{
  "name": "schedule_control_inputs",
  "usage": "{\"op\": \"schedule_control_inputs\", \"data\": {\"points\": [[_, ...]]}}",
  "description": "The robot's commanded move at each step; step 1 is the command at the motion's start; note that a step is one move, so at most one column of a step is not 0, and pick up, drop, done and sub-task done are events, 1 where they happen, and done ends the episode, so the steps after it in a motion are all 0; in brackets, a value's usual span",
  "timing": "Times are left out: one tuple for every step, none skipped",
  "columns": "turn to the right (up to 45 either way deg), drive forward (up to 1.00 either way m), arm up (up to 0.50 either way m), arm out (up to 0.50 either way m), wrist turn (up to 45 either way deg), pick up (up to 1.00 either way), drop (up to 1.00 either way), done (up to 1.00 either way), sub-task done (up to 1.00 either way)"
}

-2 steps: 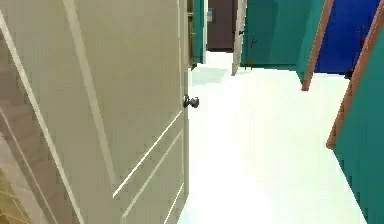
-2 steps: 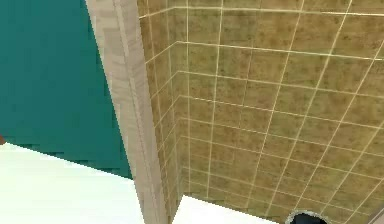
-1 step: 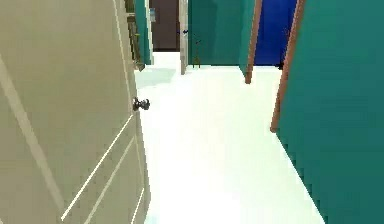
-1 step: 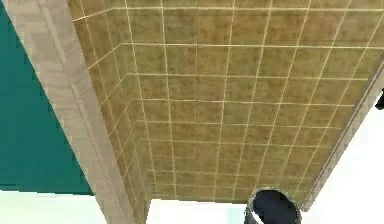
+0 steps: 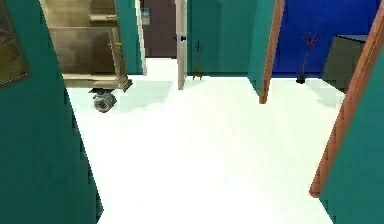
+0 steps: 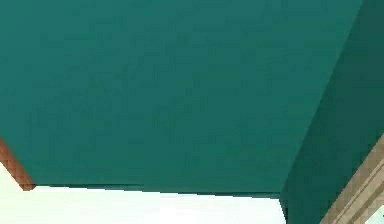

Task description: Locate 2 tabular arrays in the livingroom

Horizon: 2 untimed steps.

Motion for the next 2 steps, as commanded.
{"op": "schedule_control_inputs", "data": {"points": [[6.0,0.00,0.00,0.00,0.0,0.00,0.00,0.00,0.00],[0.0,0.35,0.00,0.00,0.0,0.00,0.00,0.00,0.00]]}}
